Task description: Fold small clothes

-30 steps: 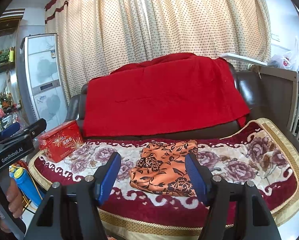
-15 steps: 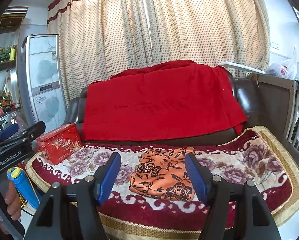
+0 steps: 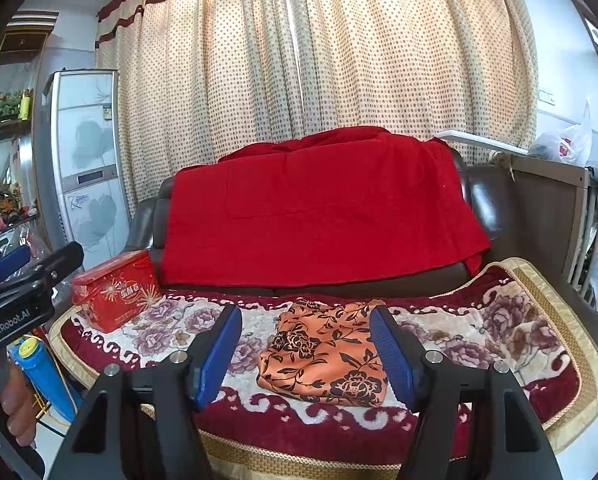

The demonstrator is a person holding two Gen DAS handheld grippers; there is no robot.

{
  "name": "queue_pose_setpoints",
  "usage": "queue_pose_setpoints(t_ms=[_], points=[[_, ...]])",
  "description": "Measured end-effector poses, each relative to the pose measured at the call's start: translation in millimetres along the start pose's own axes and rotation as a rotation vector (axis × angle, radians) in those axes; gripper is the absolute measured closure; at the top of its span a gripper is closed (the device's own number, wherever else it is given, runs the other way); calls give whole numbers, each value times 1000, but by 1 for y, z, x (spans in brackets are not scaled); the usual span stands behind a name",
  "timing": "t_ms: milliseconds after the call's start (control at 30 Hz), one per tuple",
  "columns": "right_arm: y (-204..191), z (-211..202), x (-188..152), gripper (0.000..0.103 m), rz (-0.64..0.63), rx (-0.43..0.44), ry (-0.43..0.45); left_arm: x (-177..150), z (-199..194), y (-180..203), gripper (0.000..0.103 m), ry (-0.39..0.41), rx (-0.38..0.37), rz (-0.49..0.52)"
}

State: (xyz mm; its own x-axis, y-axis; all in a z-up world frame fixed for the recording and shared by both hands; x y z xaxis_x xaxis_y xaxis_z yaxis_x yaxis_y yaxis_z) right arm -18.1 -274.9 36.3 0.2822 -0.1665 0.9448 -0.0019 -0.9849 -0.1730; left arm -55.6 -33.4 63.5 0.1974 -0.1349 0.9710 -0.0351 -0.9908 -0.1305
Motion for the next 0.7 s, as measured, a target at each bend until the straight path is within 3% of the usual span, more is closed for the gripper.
queue_pose_setpoints(t_ms=[700], points=[[-4,4,-2,33,11,1,-12,-2,1,-4,0,-8,0,-7]])
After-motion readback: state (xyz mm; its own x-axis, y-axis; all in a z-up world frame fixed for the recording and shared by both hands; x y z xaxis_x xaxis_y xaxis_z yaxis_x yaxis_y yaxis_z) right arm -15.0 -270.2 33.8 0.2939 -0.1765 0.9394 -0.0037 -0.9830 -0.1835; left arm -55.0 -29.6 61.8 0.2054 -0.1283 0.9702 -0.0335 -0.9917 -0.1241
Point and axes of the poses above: each gripper's, at about its wrist camera, not at the fingertips, and z roughly the way its jaws point, y to its right, x to its top, the point moved 8 cm from there along z, roughly the way its jaws point, and after that the axes turned 2 degrees about y, right-handed, at the moved point
